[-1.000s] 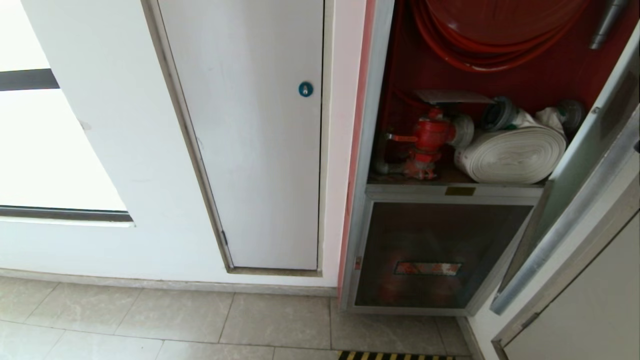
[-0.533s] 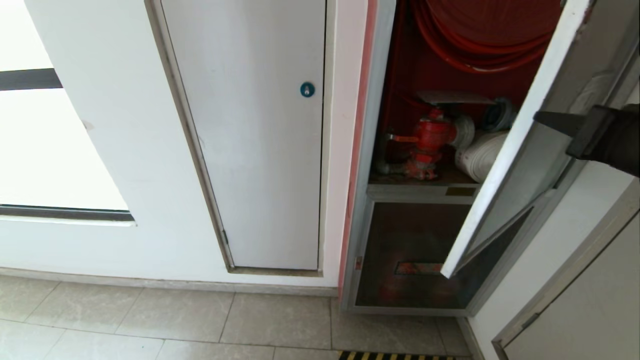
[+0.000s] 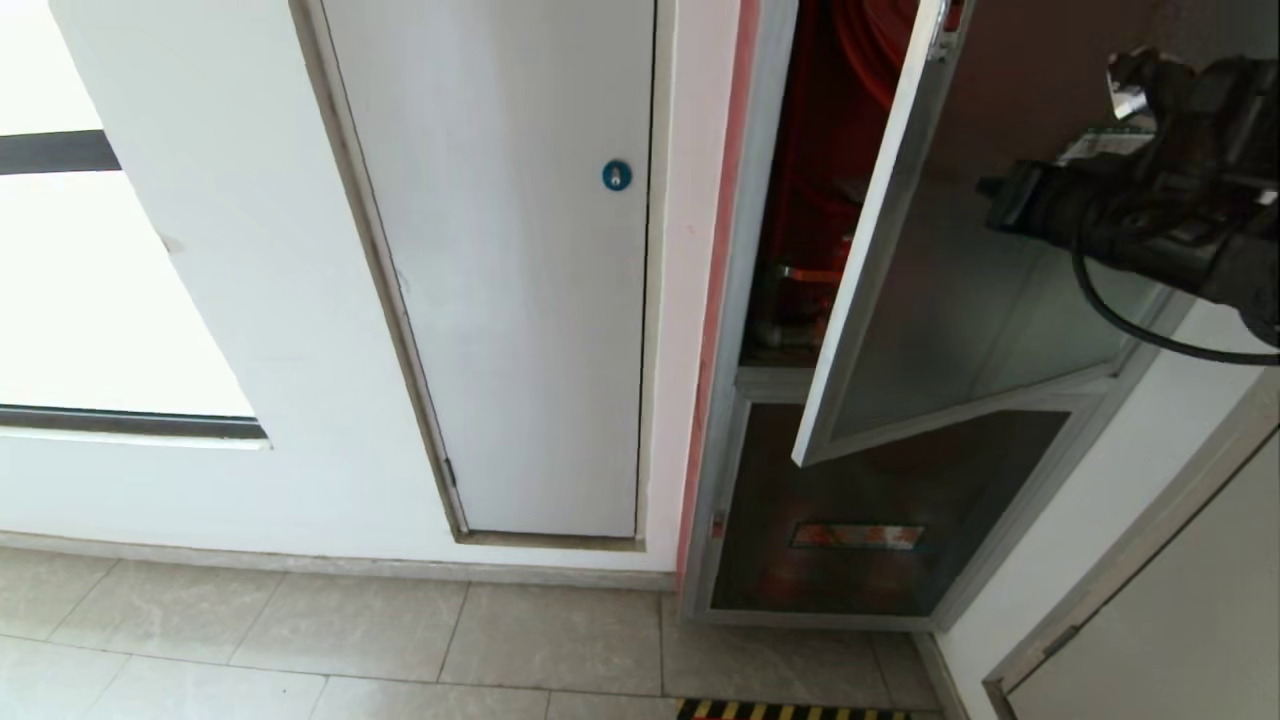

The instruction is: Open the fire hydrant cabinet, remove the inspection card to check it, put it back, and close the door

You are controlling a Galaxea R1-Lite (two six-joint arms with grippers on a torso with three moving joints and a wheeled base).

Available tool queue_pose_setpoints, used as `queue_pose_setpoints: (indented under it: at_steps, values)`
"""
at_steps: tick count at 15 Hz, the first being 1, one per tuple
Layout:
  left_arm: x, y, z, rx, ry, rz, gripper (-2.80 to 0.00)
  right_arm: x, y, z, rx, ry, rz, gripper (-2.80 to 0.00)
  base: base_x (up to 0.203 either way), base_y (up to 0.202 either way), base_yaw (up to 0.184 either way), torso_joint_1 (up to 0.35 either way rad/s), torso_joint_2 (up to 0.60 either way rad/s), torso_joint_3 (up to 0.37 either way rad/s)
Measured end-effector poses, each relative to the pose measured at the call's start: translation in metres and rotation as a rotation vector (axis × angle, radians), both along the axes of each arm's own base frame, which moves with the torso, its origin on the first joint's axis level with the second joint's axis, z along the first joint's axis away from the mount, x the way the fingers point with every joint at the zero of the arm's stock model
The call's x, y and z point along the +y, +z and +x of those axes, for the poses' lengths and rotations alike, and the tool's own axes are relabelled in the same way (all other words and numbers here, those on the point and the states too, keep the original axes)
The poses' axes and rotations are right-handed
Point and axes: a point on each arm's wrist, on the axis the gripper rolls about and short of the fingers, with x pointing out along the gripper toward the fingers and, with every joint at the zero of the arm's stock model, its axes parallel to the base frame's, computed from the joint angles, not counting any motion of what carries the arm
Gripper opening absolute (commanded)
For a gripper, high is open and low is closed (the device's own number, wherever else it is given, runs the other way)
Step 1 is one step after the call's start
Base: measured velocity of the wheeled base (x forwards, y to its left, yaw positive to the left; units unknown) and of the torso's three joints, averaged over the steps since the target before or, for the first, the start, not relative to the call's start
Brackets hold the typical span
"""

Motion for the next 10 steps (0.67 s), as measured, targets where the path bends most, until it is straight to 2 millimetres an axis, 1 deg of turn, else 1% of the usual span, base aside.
queue_pose_setpoints:
  at_steps: [1, 2, 3, 4, 6, 10]
  values:
    - [0.000, 0.000, 0.000, -0.002, -0.001, 0.001, -2.80, 0.002, -0.003, 0.013, 0.001, 0.007, -0.003, -2.80, 0.000, 0.000, 0.000, 0.000, 0.00, 0.000]
    - [0.000, 0.000, 0.000, -0.002, -0.001, 0.001, -2.80, -0.001, -0.008, 0.024, 0.013, -0.003, -0.002, -2.80, 0.000, 0.000, 0.000, 0.000, 0.00, 0.000]
    - [0.000, 0.000, 0.000, -0.002, -0.002, 0.000, -2.80, -0.002, -0.014, 0.031, 0.029, -0.008, -0.002, -2.80, 0.000, 0.000, 0.000, 0.000, 0.00, 0.000]
    - [0.000, 0.000, 0.000, -0.003, -0.002, 0.001, -2.80, 0.001, -0.015, 0.035, 0.022, 0.006, -0.004, -2.80, 0.000, 0.000, 0.000, 0.000, 0.00, 0.000]
    - [0.000, 0.000, 0.000, -0.001, -0.003, 0.001, -2.80, -0.003, -0.017, 0.041, 0.027, -0.002, -0.004, -2.80, 0.000, 0.000, 0.000, 0.000, 0.00, 0.000]
    - [0.000, 0.000, 0.000, -0.002, -0.002, 0.001, -2.80, -0.003, -0.012, 0.057, 0.000, -0.001, -0.004, -2.80, 0.000, 0.000, 0.000, 0.000, 0.00, 0.000]
